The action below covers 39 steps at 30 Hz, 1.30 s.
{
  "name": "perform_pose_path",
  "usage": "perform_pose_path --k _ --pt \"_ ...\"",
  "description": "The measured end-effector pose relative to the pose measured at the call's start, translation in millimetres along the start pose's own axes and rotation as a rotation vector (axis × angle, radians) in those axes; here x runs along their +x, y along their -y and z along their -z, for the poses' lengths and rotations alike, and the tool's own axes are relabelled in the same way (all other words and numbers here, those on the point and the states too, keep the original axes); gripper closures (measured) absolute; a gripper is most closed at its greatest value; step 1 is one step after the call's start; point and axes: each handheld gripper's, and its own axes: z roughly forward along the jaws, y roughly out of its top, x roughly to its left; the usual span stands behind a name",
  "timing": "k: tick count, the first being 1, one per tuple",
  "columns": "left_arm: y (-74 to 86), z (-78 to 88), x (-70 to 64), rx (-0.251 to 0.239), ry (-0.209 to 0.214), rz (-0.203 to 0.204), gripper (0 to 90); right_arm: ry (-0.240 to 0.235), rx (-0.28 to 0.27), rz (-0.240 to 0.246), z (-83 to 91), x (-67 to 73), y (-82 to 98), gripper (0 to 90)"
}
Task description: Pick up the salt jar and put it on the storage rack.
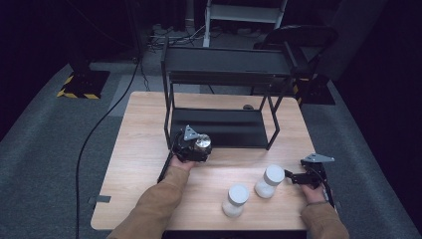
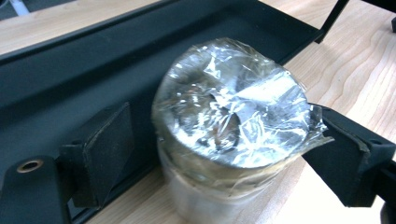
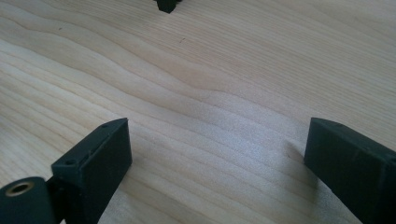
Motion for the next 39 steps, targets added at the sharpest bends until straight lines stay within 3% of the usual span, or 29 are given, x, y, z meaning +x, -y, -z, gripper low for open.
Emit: perform_pose_path --k 8,15,21,25,30,39 --pt "-2.2 -9.8 -1.7 0.039 -0.012 -0.005 20.1 -0.002 -0.002 0.002 0.3 -0.2 0.3 8.0" --pt "-3.9 -13.6 -8.1 0.053 -0.029 -0.049 29.4 -0.003 -0.003 0.003 0.5 -0.1 0.6 8.7" --pt "-5.2 -13.3 -10.6 0.058 -0.036 -0.051 29.9 -0.004 -0.004 0.005 0.6 -0.1 0.8 9.0" --pt "-6.8 -13.2 -15.0 0.061 -0.049 -0.074 30.0 -0.004 -0.004 0.005 0.6 -0.1 0.9 9.3" --pt "-8.3 -9.1 -12.8 0.054 -0.047 -0.047 30.1 -0.005 -0.005 0.007 0.8 -0.2 1.1 9.6" --pt "-33.2 3.5 -17.2 0.043 -0.044 -0.089 30.1 -0.005 -0.006 0.008 0.8 -0.1 1.3 9.9"
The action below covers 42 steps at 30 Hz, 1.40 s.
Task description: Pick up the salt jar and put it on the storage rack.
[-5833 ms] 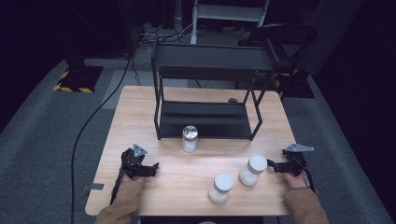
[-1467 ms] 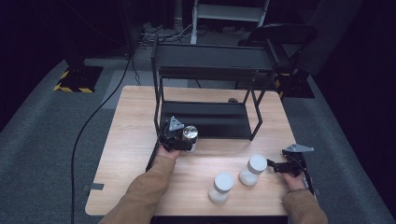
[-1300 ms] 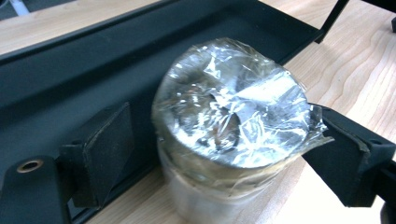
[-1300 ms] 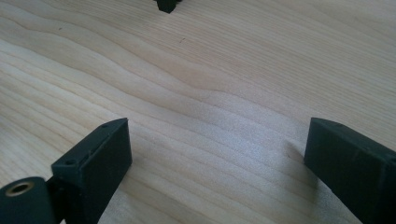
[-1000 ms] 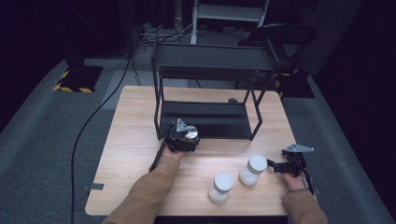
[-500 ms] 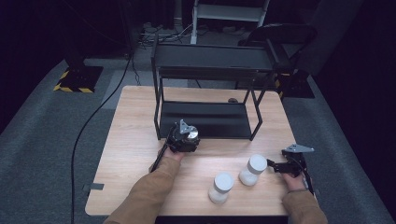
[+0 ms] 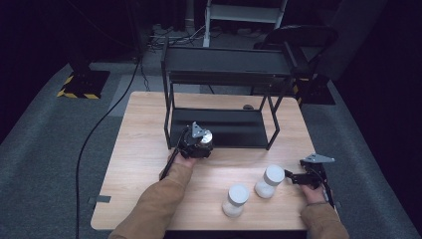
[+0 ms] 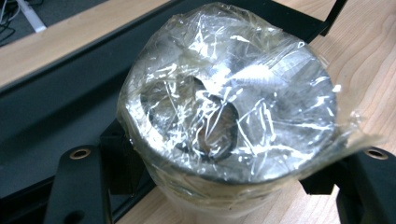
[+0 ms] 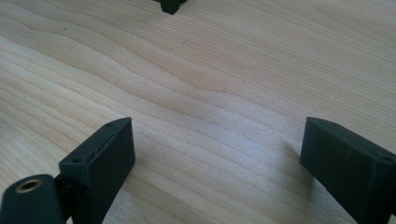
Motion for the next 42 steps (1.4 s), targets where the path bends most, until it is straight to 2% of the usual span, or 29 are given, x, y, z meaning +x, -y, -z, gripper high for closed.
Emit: perform_pose_path --k 5,13,17,20,22,29,34,42 --pt "-8.3 3.6 3.3 0.001 0.006 0.005 30.1 -0.001 -0.001 0.001 0.1 -0.1 0.1 10.2" --pt "-25.3 12.1 9.6 -0.016 -0.016 -0.012 30.1 -0.001 -0.001 0.001 0.1 -0.1 0.2 10.3" --pt "-28.6 11.5 14.6 -0.018 -0.017 -0.005 30.1 -0.001 -0.001 0.001 0.1 0.0 0.2 10.3" --pt "-27.0 10.2 17.7 -0.026 -0.019 0.004 30.1 -0.001 -0.001 0.001 0.1 0.0 0.2 10.3" --pt "-25.1 5.9 25.1 -0.020 -0.019 0.018 30.2 0.000 -0.001 0.000 0.2 0.3 0.3 10.3" --pt "-19.3 -4.7 38.8 -0.007 -0.037 0.051 30.1 0.000 -0.001 -0.001 0.2 0.3 0.4 10.3" --pt "-16.6 -12.9 42.0 0.004 -0.059 0.062 30.1 0.001 -0.001 -0.001 0.2 0.4 0.4 10.3" --pt "-15.0 -24.7 43.4 0.026 -0.085 0.055 30.1 0.001 -0.001 -0.001 0.2 0.4 0.4 10.3"
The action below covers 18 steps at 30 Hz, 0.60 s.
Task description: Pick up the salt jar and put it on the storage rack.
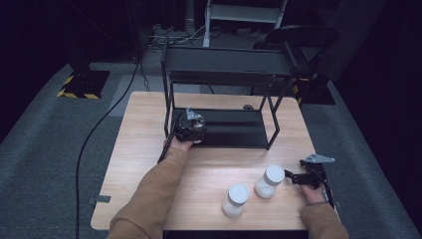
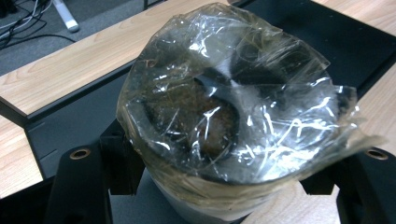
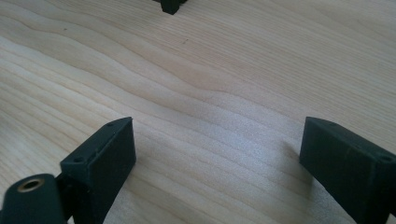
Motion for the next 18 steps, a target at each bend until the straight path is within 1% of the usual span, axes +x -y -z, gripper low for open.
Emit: perform_pose_path --k 3,8,9,14,17,18 --pt "1.5 -4.6 1.5 0.004 -0.008 -0.003 30.1 0.000 0.000 0.000 0.0 0.0 0.0 10.3" --pt "3.2 -9.2 5.3 0.015 -0.007 0.008 30.1 0.000 0.000 0.000 0.0 0.0 0.0 10.3" --pt "2.9 -9.4 5.8 0.019 -0.011 0.002 30.1 0.000 0.000 -0.001 0.0 0.0 0.0 10.3" --pt "5.9 -11.7 11.6 0.016 -0.006 0.031 30.0 0.000 0.000 0.000 0.0 0.0 0.0 10.3" --pt "7.4 -12.1 13.0 0.011 -0.006 0.036 30.0 0.000 0.000 0.000 0.0 0.1 0.0 10.3" --pt "8.4 -12.4 14.7 0.008 -0.001 0.047 29.9 0.000 0.000 -0.001 0.0 0.1 0.0 10.3"
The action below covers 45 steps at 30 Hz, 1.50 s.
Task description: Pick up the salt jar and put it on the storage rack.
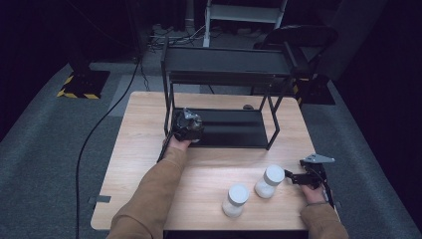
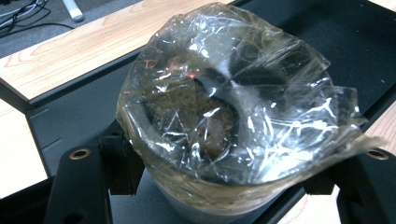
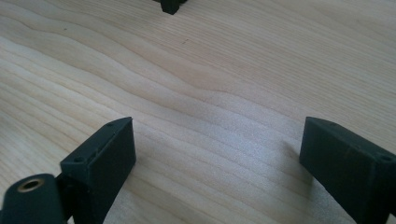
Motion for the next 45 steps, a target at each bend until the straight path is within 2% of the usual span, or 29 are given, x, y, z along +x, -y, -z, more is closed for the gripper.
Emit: perform_pose_path --k 3,4,8,10,12,17,22,29,34,39,45 --pt "1.0 0.4 2.0 -0.003 0.004 0.013 28.1 0.000 0.000 0.000 0.0 0.1 0.0 10.3" --pt "2.7 1.8 0.5 -0.022 -0.001 0.005 28.1 0.000 0.000 0.000 0.0 0.1 0.0 10.3" --pt "5.0 12.8 -10.2 -0.088 -0.028 -0.025 18.4 0.000 -0.001 0.000 0.1 0.2 0.2 10.5" --pt "4.4 15.8 -12.6 -0.094 -0.032 -0.030 17.7 0.001 -0.001 0.001 0.2 0.5 0.3 10.5" --pt "1.0 21.2 -17.1 -0.081 -0.045 -0.034 16.7 -0.001 -0.002 0.004 0.5 1.1 0.7 10.5" --pt "-5.5 37.7 -21.6 -0.050 -0.037 -0.017 14.6 -0.003 -0.003 0.012 2.0 2.0 2.0 10.6" --pt "-4.6 56.4 -27.4 -0.073 -0.033 -0.032 14.2 -0.011 -0.001 0.012 1.9 0.5 1.7 10.6" --pt "-4.7 77.6 -38.0 -0.099 -0.052 -0.040 13.4 -0.018 0.000 0.016 1.9 -0.4 1.6 10.6" --pt "-3.4 94.6 -45.5 -0.111 -0.057 -0.073 13.0 -0.022 0.000 0.020 1.8 -0.9 1.5 10.5" --pt "-3.5 111.8 -50.5 -0.099 -0.071 -0.120 13.2 -0.025 0.000 0.022 1.8 -1.1 1.5 10.5" --pt "-0.1 138.5 -49.3 -0.110 -0.075 -0.148 13.3 -0.026 0.001 0.022 1.8 -1.2 1.4 10.4"
